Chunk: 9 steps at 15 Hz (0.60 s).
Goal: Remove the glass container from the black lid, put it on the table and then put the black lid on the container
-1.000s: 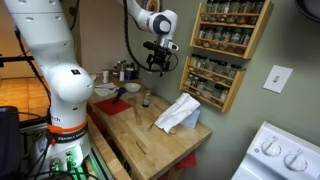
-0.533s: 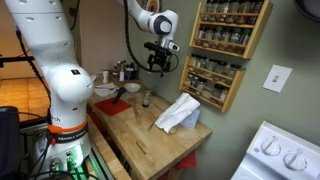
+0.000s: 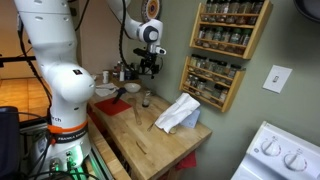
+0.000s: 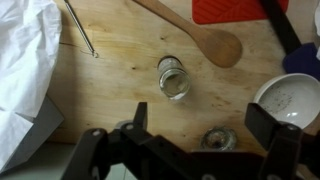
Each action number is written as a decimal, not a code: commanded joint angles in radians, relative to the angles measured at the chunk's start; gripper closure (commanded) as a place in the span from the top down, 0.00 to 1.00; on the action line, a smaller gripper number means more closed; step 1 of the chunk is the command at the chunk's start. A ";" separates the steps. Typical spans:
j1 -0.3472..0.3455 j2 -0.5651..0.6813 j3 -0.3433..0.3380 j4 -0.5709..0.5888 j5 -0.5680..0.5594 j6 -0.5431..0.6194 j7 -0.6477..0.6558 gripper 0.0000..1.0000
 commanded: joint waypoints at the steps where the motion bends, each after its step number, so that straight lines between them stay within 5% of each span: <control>1: 0.013 0.078 0.021 -0.023 -0.014 0.109 0.101 1.00; 9: 0.014 0.121 0.011 -0.009 -0.001 0.114 0.086 1.00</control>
